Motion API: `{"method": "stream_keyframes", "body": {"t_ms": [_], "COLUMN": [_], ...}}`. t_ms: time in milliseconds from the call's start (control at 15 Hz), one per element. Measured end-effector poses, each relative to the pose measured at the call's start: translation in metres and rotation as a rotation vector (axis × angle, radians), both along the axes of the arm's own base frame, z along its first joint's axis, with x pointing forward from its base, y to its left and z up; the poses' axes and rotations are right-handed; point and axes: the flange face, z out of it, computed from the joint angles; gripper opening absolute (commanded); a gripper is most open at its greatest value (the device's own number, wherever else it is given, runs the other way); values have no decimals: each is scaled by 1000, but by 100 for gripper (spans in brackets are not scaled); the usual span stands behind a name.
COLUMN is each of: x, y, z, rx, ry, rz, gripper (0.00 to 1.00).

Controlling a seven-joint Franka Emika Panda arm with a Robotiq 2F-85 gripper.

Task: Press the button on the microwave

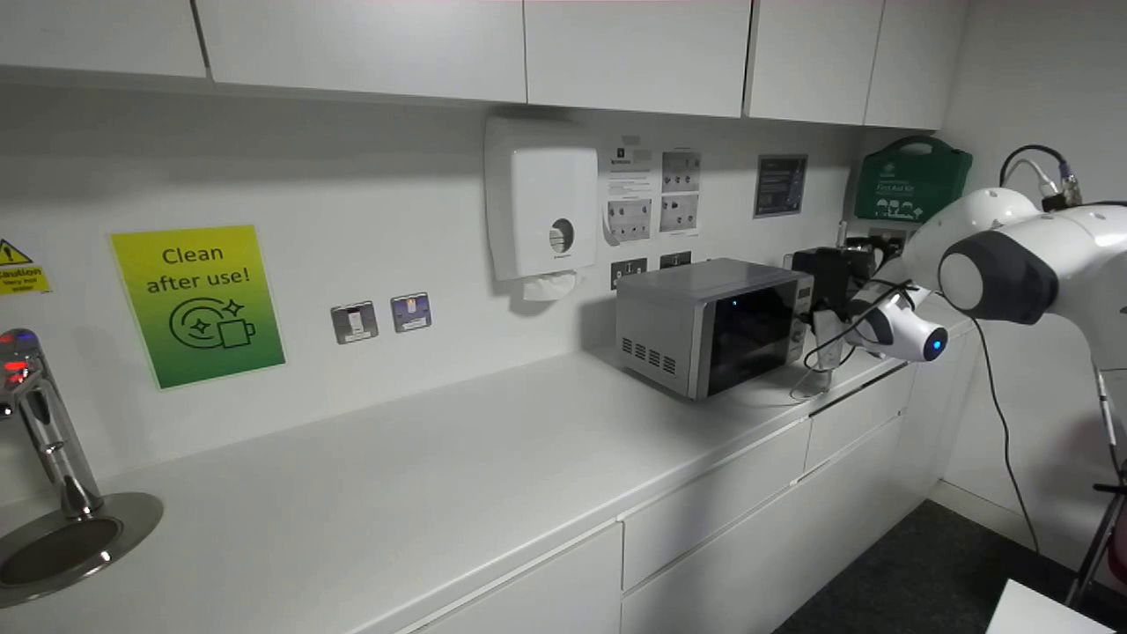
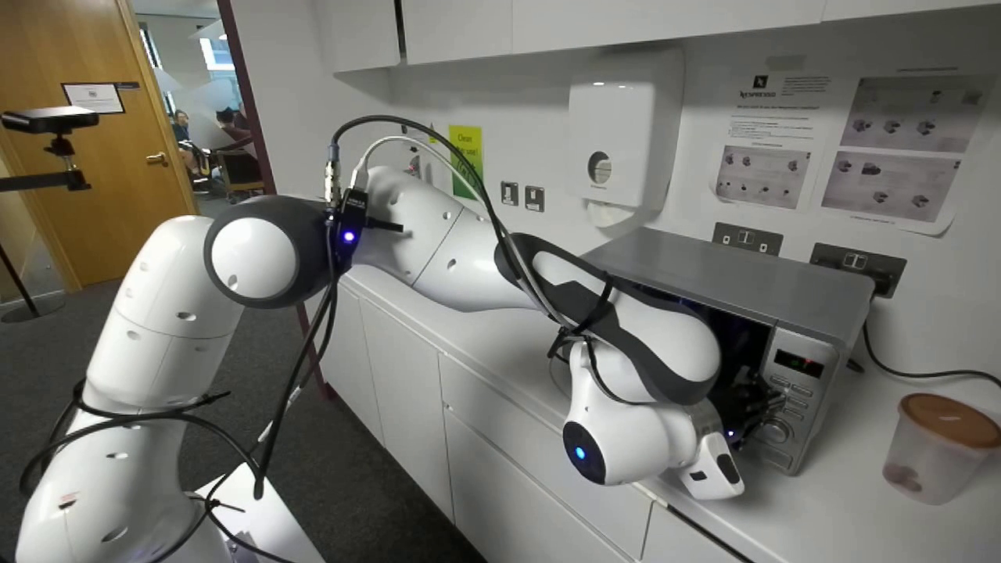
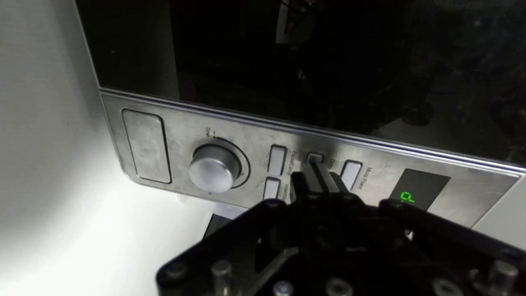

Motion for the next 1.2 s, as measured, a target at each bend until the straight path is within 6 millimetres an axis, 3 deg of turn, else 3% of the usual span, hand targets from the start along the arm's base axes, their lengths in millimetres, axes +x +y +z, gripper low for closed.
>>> {"method": "stream_keyframes", "body": {"t_ms": [1200], "x": [2], "y": [-1], "z": [-5], "rx": [-5], "ry": [22], "rz": [-14], "gripper": [0]}}
